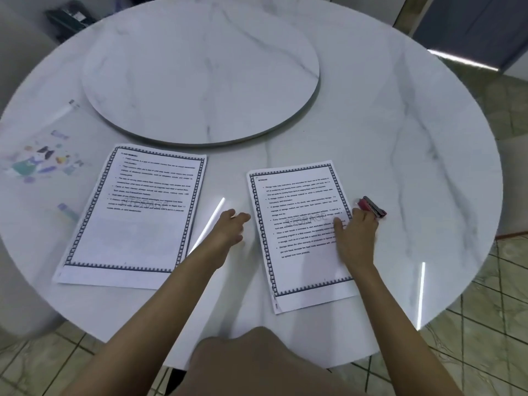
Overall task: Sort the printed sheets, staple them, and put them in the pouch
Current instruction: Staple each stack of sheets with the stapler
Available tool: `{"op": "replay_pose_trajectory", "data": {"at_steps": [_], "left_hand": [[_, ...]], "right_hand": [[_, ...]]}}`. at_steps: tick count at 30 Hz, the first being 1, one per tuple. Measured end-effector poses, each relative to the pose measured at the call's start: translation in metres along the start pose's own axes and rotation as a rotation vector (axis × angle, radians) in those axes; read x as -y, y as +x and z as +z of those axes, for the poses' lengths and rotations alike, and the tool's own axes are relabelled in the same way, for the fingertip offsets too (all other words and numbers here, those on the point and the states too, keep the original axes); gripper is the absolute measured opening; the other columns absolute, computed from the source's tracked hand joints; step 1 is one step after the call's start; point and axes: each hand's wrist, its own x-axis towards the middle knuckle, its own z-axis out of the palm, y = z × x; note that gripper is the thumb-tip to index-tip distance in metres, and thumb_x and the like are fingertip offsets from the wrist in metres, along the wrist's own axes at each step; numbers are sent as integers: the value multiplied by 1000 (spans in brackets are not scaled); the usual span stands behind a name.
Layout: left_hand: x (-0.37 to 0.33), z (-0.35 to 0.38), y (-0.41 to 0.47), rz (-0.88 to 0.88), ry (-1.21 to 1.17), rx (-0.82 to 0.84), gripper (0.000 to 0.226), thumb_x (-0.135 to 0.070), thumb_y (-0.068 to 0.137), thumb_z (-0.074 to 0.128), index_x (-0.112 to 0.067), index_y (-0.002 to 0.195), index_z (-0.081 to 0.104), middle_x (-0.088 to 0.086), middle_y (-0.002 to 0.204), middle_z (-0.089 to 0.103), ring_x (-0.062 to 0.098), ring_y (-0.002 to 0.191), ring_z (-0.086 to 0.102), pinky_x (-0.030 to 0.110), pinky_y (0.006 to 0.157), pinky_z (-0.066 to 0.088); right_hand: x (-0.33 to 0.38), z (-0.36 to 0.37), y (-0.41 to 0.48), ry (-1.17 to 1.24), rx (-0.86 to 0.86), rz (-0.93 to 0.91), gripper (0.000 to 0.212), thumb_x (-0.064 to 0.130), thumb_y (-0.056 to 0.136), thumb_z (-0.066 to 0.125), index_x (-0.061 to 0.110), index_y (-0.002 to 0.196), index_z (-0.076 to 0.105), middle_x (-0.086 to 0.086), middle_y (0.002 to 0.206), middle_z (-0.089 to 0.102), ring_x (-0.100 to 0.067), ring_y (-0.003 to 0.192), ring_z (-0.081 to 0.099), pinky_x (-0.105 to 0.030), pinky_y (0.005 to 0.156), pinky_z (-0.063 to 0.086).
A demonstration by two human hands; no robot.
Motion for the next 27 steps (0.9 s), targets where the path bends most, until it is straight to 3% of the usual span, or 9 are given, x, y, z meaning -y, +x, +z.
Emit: {"op": "replay_pose_trajectory", "data": {"at_steps": [3,7,10,13,16,18,20,24,27], "left_hand": [[-1,4,4,-47,-2,1,62,-30,92,51,-5,143,26,19,144,35,30,120,47,39,108,36],[-7,20,7,-58,22,67,65,-33,90,52,-6,143,26,16,141,43,27,120,48,31,92,41],[-6,28,14,-63,73,36,63,-37,85,56,-12,139,34,8,140,44,27,120,49,38,101,41],[-7,31,17,-22,89,-17,41,-26,87,54,-8,124,51,6,118,58,24,98,56,32,87,46],[-5,35,18,61,66,-51,17,-14,92,48,-9,103,59,3,82,56,15,68,50,23,64,41],[-3,37,16,93,81,-92,11,-11,92,46,-10,84,54,1,69,49,16,62,44,23,56,35],[-1,38,13,128,96,-113,16,-10,92,44,-11,76,47,0,69,48,16,63,44,24,57,35],[-13,41,0,249,17,-96,15,-12,96,42,-12,109,48,-2,102,56,17,94,54,28,79,45],[-34,40,-10,416,-15,-95,14,-13,97,40,-17,110,44,-3,110,56,15,100,56,30,89,44]], "right_hand": [[6,-3,4,22,13,53,49,24,93,50,-11,126,40,-29,131,38,-39,122,33,-41,100,30],[9,-4,11,48,59,116,48,27,95,46,-12,125,42,-30,132,37,-38,123,33,-39,100,30],[10,-7,13,103,92,188,44,24,95,47,-10,123,43,-32,129,40,-40,120,37,-40,98,32],[4,-6,20,207,134,233,34,21,94,49,-6,114,49,-28,118,49,-40,113,45,-39,90,37],[-3,-8,24,326,213,182,24,17,94,46,1,77,51,-19,80,53,-29,76,55,-30,61,37],[-6,-12,20,376,243,141,35,13,95,44,7,61,40,-9,63,42,-19,55,39,-27,49,27],[-7,-17,15,423,242,96,38,12,96,42,13,59,32,-2,60,34,-15,54,31,-25,49,24],[6,-31,7,569,187,15,37,11,97,40,20,62,34,3,61,36,-8,56,31,-13,48,29],[24,-47,4,675,69,-74,38,12,97,40,24,63,30,6,60,30,-2,50,28,-13,47,27]]}}
